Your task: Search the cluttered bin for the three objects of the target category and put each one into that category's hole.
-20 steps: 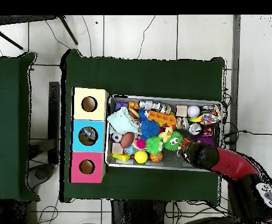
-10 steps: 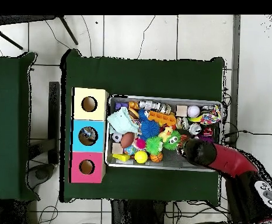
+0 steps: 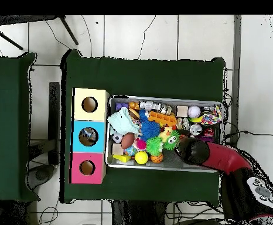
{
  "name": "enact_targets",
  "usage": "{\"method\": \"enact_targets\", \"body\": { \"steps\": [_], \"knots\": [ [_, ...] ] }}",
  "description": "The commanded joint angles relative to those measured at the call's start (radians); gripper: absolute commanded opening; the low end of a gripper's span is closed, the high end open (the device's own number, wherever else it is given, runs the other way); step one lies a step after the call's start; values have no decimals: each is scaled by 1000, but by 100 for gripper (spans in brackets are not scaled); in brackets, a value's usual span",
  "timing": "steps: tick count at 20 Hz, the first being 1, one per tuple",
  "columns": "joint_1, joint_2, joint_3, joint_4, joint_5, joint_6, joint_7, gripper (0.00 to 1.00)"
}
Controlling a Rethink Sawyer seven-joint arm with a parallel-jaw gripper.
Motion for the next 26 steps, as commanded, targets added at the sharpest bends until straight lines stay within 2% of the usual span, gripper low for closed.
{"method": "enact_targets", "body": {
  "steps": [1, 5, 9, 11, 12, 15, 16, 18, 20, 26],
  "knots": [
    [22, 60, -3, -37, -7, -28, 218, 0],
    [34, 49, -28, -39, -7, 11, 205, 0],
    [28, 48, -25, -26, 0, -2, 201, 0],
    [-8, 48, 24, 5, 18, -46, 198, 0],
    [-58, 43, 89, 42, 46, -84, 196, 0],
    [-89, 31, 139, 65, 56, -110, 191, 0],
    [-131, 31, 205, 88, 66, -147, 182, 0],
    [-173, 34, 280, 111, 79, -189, 187, 0],
    [-185, 21, 312, 124, 92, -192, 203, 0],
    [-162, -38, 343, 149, 148, -180, 266, 0]
  ]
}}
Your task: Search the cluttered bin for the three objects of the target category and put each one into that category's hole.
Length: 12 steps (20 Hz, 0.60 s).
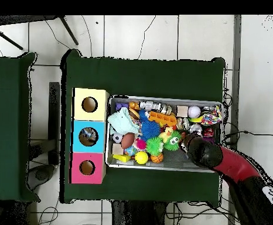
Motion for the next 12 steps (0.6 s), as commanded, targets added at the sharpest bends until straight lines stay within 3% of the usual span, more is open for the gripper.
{"method": "enact_targets", "body": {
  "steps": [1, 6, 12],
  "knots": [
    [27, -39, 180, 80, 89, -50, 268, 0],
    [28, -61, 203, 83, 133, -61, 279, 0],
    [14, -59, 199, 104, 126, -81, 256, 0]
  ]
}}
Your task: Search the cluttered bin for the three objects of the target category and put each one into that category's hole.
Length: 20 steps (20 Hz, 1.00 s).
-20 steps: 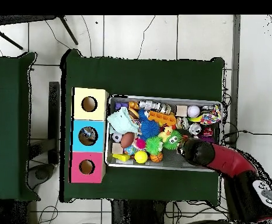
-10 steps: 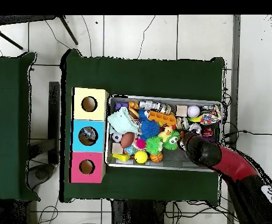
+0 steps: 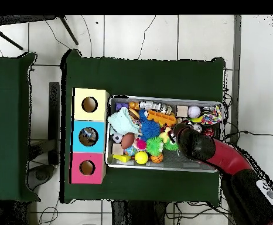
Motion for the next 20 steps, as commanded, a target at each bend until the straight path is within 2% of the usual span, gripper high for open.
{"method": "enact_targets", "body": {
  "steps": [1, 4, 8, 13, 16, 20],
  "knots": [
    [4, -16, 87, 62, 39, -51, 252, 0],
    [32, -42, 18, 49, 14, 25, 214, 0],
    [21, -80, -43, 56, -43, 89, 140, 0],
    [-45, -134, -15, 88, -52, 131, 74, 0],
    [-95, -151, 13, 83, -42, 152, 48, 0],
    [-110, -151, -7, 41, -48, 208, 35, 0]
  ]
}}
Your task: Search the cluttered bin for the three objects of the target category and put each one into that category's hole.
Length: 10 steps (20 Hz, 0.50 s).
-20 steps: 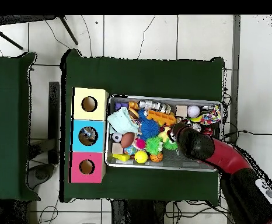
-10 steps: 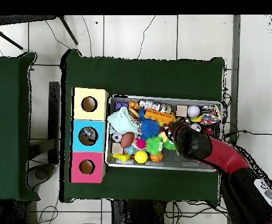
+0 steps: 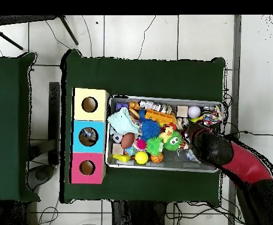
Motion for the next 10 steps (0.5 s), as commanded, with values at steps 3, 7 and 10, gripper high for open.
{"method": "enact_targets", "body": {
  "steps": [3, 7, 10],
  "knots": [
    [-78, -11, -7, 9, -64, 168, 38, 0],
    [-84, 10, -27, 5, -85, 142, 60, 0],
    [-85, 29, -39, 8, -91, 107, 84, 0]
  ]
}}
